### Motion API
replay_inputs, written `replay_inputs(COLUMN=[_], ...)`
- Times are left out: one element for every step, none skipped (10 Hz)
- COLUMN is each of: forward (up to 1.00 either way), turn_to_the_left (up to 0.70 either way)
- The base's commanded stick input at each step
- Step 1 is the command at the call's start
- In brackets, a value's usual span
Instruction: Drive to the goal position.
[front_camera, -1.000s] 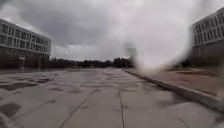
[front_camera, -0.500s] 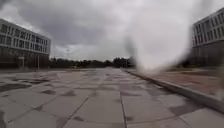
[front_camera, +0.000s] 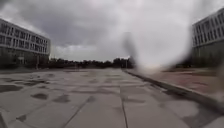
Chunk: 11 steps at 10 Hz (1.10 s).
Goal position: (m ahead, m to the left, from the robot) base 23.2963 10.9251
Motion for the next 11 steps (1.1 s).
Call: replay_inputs(forward=[0.7,0.7,0.7,0.7,0.7,0.7,0.7,0.7,0.7,0.7,0.7], turn_to_the_left=[0.02,0.0,0.0,0.0,0.0,0.0,0.0,0.0,0.0,0.0,0.01])
